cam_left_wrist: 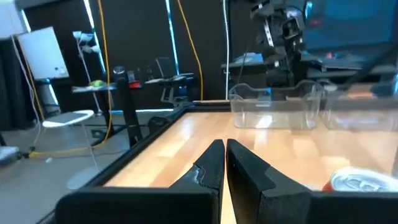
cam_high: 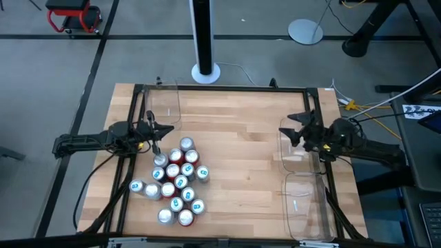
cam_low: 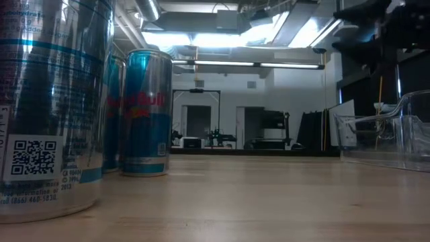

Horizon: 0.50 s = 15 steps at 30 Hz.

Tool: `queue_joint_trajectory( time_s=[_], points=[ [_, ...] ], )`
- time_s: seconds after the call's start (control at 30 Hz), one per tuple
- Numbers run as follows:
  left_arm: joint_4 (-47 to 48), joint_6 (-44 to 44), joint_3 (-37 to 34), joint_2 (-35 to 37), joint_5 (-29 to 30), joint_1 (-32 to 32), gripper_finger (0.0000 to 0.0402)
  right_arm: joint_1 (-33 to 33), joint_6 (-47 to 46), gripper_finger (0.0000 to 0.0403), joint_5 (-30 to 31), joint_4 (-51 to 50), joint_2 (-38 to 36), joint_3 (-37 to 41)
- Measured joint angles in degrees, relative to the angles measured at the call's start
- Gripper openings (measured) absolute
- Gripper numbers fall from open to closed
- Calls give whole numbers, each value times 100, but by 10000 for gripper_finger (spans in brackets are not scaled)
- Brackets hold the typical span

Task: Sort soda cans
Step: Move the transparent bin from the middle right to the top right on the table

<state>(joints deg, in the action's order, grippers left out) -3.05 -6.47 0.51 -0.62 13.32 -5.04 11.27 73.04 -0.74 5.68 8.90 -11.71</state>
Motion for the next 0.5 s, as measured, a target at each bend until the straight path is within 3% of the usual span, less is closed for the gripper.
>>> queue_joint_trajectory(
  time_s=[0.3, 0.5],
  points=[
    [-316, -310, 2, 0, 2, 0, 11, 0, -973, 374, -33, -609, 1253, -965],
    [-638, -482, 0, -2, 2, 0, 11, -2, -1166, 374, -198, -886, 1452, -1377]
  ],
)
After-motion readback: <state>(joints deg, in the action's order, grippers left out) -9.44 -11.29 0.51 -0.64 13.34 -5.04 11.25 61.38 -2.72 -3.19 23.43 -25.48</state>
